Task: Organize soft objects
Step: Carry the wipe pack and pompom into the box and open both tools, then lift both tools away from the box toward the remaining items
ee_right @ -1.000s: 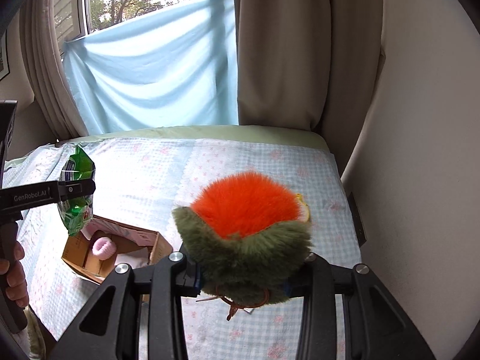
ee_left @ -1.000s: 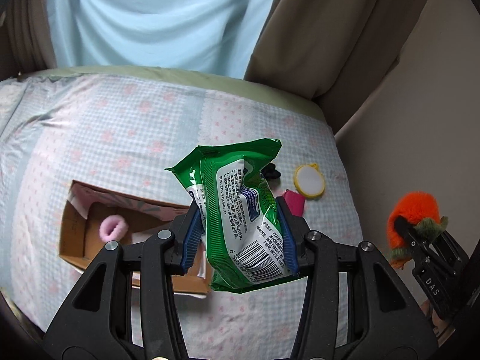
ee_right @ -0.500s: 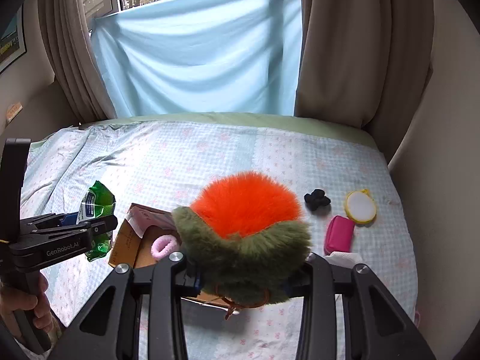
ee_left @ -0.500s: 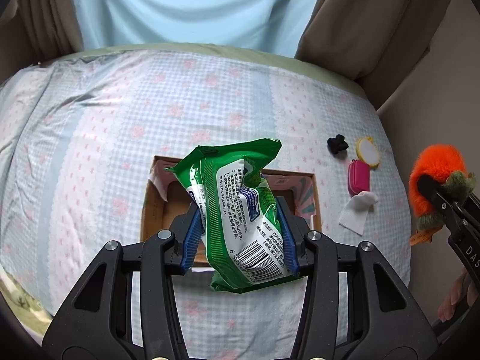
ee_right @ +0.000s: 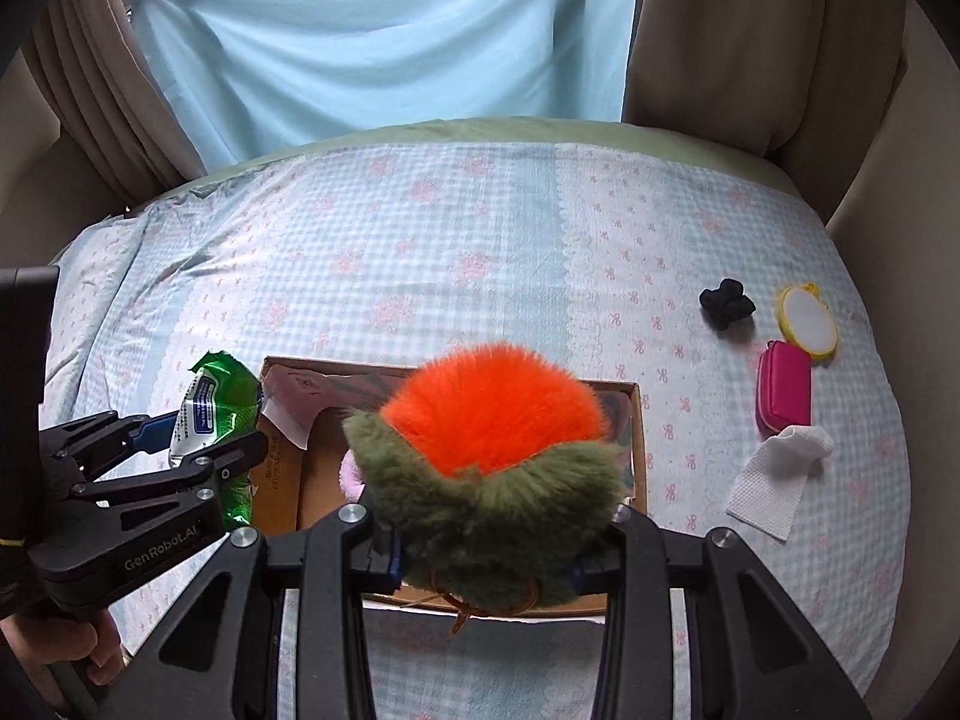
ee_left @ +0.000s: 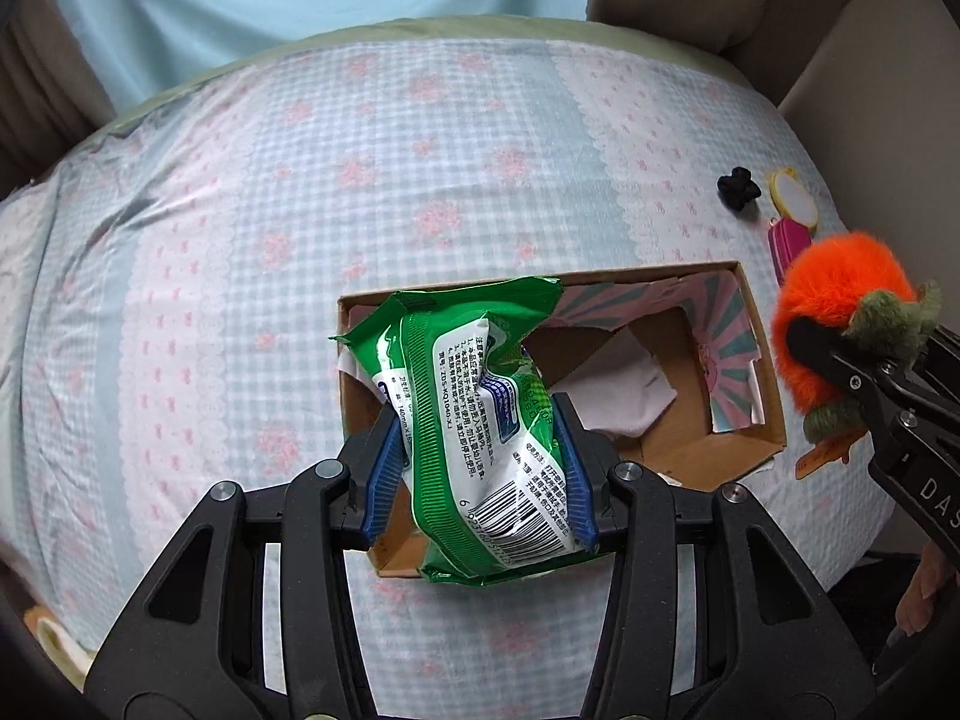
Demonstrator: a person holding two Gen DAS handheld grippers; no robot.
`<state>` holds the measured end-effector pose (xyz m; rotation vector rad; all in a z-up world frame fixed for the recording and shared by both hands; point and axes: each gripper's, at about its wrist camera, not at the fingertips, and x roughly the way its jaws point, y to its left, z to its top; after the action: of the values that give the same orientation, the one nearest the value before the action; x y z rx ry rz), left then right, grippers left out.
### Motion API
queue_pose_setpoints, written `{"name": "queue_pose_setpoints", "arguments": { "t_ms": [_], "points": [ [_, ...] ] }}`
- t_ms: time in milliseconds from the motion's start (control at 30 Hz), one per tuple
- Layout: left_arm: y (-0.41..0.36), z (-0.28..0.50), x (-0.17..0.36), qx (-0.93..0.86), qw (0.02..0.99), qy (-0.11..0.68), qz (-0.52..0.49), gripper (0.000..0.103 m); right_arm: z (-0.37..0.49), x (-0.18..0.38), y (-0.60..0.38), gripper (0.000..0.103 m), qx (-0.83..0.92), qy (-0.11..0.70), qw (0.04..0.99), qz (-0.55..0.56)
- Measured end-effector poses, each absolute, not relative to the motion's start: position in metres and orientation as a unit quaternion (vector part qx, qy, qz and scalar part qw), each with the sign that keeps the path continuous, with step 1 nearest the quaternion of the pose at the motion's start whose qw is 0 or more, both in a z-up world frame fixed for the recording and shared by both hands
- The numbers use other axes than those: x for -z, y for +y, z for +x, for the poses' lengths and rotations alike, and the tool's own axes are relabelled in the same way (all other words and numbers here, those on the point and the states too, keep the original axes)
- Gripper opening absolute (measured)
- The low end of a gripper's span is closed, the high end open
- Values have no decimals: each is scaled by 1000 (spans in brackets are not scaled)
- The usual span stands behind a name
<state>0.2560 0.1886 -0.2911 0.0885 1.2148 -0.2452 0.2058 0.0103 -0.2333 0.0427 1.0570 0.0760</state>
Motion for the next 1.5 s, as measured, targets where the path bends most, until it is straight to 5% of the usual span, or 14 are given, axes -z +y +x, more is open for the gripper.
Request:
{"name": "queue_pose_setpoints", "arguments": {
  "t_ms": [633, 667, 700, 733, 767, 800, 1500],
  "points": [
    [125, 270, 400, 179, 742, 631, 138, 43, 267, 370, -23, 40, -25, 645, 761, 71],
    [124, 270, 397, 181, 744, 629, 139, 45, 269, 373, -24, 44, -25, 648, 757, 78],
    [123, 270, 395, 179, 744, 627, 144, 57, 271, 374, -26, 59, -26, 650, 754, 85],
    [123, 270, 391, 174, 747, 623, 151, 88, 271, 376, -27, 75, -28, 652, 752, 91],
    [123, 269, 387, 167, 755, 614, 157, 101, 272, 377, -28, 97, -30, 653, 750, 98],
    [125, 268, 381, 164, 765, 602, 159, 103, 273, 377, -28, 103, -30, 653, 750, 103],
    [166, 226, 303, 119, 802, 579, 90, 103, 227, 307, -19, 103, -50, 586, 807, 58]
  ]
}}
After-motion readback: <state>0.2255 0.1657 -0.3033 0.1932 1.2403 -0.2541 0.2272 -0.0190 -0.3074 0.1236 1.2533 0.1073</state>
